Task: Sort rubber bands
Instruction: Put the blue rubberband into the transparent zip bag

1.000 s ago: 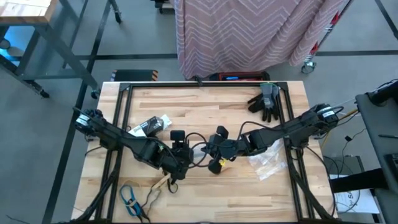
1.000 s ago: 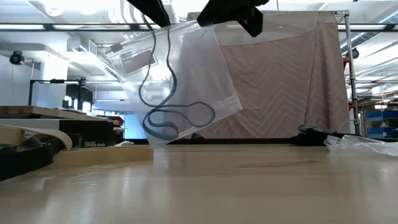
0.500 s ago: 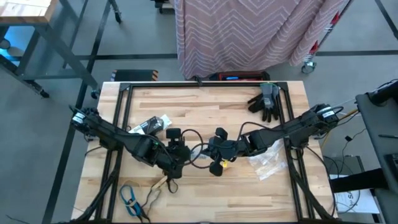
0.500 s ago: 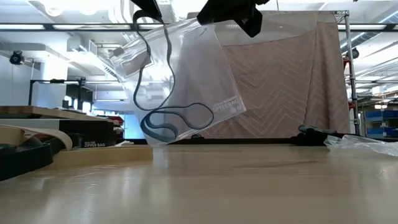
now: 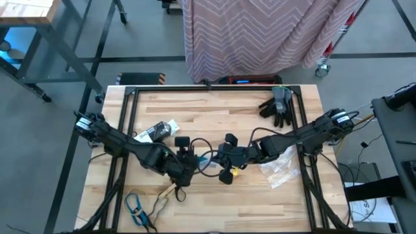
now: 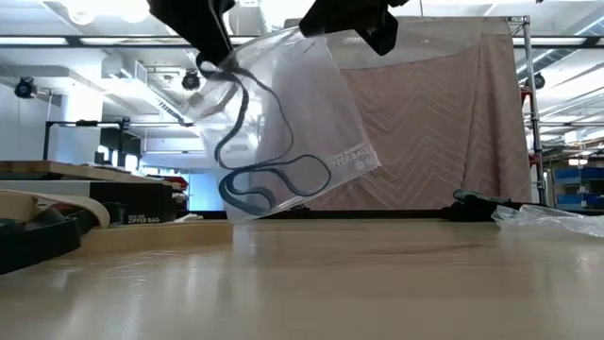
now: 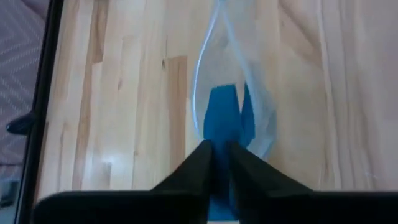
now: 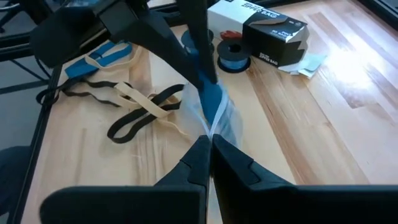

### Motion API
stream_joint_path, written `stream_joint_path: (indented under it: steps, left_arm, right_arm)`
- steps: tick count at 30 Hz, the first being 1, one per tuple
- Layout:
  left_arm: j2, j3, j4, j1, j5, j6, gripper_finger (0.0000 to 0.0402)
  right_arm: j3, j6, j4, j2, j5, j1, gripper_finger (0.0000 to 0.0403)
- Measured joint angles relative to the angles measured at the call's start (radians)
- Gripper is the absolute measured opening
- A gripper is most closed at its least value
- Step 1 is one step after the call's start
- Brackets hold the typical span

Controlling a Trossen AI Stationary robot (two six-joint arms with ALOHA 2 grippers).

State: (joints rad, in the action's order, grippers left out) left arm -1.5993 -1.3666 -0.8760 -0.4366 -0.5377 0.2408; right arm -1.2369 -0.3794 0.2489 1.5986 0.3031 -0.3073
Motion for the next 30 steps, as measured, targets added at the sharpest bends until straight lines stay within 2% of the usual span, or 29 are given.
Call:
stream_joint_path:
  steps: [2,12,20,25,30]
  left_arm:
    - [0.0,0.0,0.017,0.0,0.0,-0.016,0.0006]
    - [0.0,-0.028,0.089,0.007,0.008,-0.101,0.0001]
    - [0.0,0.023,0.212,0.036,0.066,-0.168,0.0002]
    - [0.0,0.026,0.249,0.036,0.068,-0.188,0.0014]
    - [0.013,0.003,0.206,0.032,0.072,-0.183,0.0049]
  right_arm:
    - [0.0,0.003,-0.001,0.0,0.0,0.0,0.0]
    - [0.0,0.017,-0.005,0.0,0.0,0.0,0.0]
    - [0.0,0.017,-0.004,0.0,-0.001,0.0,0.0]
    - [0.0,0.017,-0.005,0.0,-0.023,0.0,0.0]
    - [0.0,0.017,-0.005,0.0,-0.023,0.0,0.0]
